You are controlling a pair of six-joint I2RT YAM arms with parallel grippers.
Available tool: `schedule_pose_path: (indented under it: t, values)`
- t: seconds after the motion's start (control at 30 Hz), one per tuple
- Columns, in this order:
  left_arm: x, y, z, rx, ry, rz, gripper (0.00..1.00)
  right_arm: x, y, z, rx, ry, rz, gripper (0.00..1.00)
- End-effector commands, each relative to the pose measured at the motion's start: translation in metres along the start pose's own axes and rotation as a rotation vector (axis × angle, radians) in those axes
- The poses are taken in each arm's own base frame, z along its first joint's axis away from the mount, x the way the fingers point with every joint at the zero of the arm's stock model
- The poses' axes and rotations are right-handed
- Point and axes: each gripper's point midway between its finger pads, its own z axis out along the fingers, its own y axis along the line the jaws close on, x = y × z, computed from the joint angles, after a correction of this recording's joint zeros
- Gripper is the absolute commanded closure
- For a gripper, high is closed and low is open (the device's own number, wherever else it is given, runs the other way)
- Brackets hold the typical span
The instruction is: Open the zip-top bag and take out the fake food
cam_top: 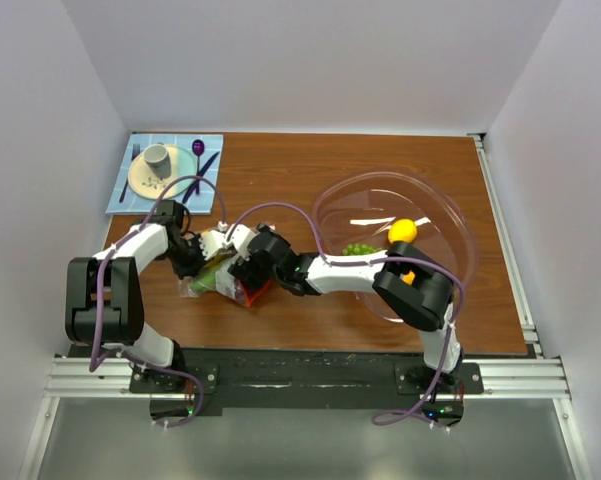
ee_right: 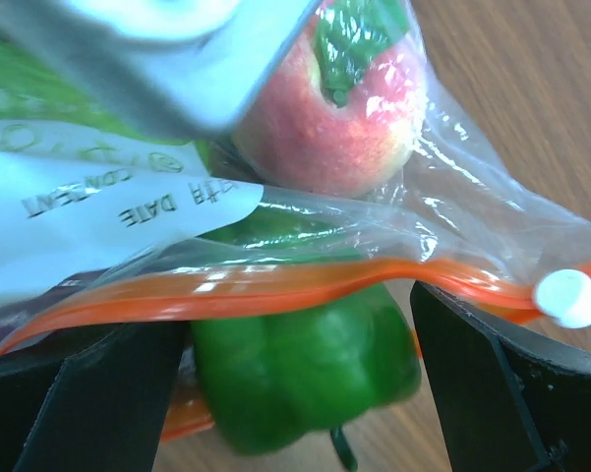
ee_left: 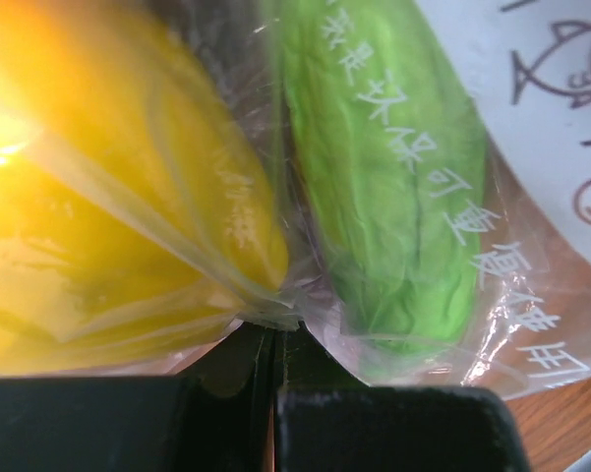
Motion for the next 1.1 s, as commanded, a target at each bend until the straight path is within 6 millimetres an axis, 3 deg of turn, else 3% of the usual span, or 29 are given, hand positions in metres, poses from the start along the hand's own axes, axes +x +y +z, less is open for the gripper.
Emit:
schedule_pose_path:
  t: [0.0,0.07,0.17,0.2,0.23,0.27,0.3,0.37,0.47,0.53,0.57,0.6,0.63,0.7,0.73,0.77,0.83,0.87,0.9,0.97,1.07]
  values:
    - [-0.003,-0.006,-0.002,0.043,0.001,0.039,1.0,-0.031,-0.004,0.003,-0.06,-0.059,0.02,0.02]
    - [-0.002,-0.004,-0.002,0.035,0.004,0.035,1.0,-0.028,-0.001,0.0,-0.084,-0.039,0.044,0.06]
    - [-0.003,-0.002,-0.001,0.029,0.002,0.023,1.0,-0.022,0.006,-0.009,-0.124,-0.025,0.074,0.35]
    - [-0.003,-0.002,0.0,0.03,0.002,0.021,1.0,-0.014,0.008,-0.013,-0.132,-0.014,0.085,0.55]
    - [-0.003,0.0,0.0,0.021,0.0,0.017,1.0,-0.013,0.008,-0.018,-0.133,-0.01,0.119,0.65]
    - [-0.003,0.0,0.002,0.024,0.0,0.008,1.0,-0.027,0.004,-0.031,-0.13,-0.046,0.143,0.76]
    - [-0.003,-0.001,0.003,0.025,0.002,0.006,1.0,-0.021,0.004,-0.039,-0.129,-0.041,0.171,0.93]
    - [-0.001,-0.001,0.005,0.023,0.006,-0.002,1.0,-0.038,-0.007,-0.064,-0.111,-0.092,0.229,0.96]
    - [0.007,-0.003,0.01,0.009,0.026,-0.002,1.0,-0.039,-0.021,-0.09,-0.067,-0.086,0.298,0.96]
    - [0.014,-0.006,0.014,0.003,0.044,-0.001,1.0,-0.053,-0.037,-0.116,-0.021,-0.128,0.346,0.95]
    - [0.017,-0.005,0.014,-0.007,0.06,0.0,1.0,-0.051,-0.049,-0.126,0.031,-0.115,0.358,0.95]
    - [0.02,-0.005,0.015,-0.008,0.068,0.001,1.0,-0.06,-0.063,-0.141,0.074,-0.142,0.395,0.95]
    - [0.022,-0.007,0.016,-0.007,0.073,0.002,1.0,-0.054,-0.073,-0.149,0.116,-0.118,0.409,0.96]
    - [0.021,-0.01,0.016,0.0,0.068,0.001,1.0,-0.042,-0.115,-0.161,0.284,-0.1,0.495,0.98]
    - [0.02,-0.01,0.015,0.004,0.063,0.001,1.0,-0.029,-0.129,-0.169,0.335,-0.065,0.526,0.97]
    - [0.015,-0.01,0.013,0.005,0.042,-0.001,1.0,-0.01,-0.159,-0.172,0.423,-0.032,0.582,0.96]
    - [0.008,-0.011,0.009,0.016,0.018,-0.009,1.0,0.029,-0.184,-0.177,0.545,0.067,0.647,0.95]
    - [0.001,-0.012,0.006,0.023,-0.014,-0.025,1.0,0.051,-0.204,-0.179,0.608,0.116,0.687,0.84]
    - [-0.003,-0.012,0.004,0.026,-0.029,-0.04,1.0,0.065,-0.206,-0.18,0.617,0.171,0.706,0.72]
    - [-0.014,-0.01,-0.002,0.02,-0.062,-0.095,1.0,0.077,-0.211,-0.178,0.637,0.213,0.711,0.46]
    - [-0.021,-0.011,-0.007,0.029,-0.082,-0.123,1.0,0.076,-0.215,-0.182,0.658,0.187,0.713,0.01]
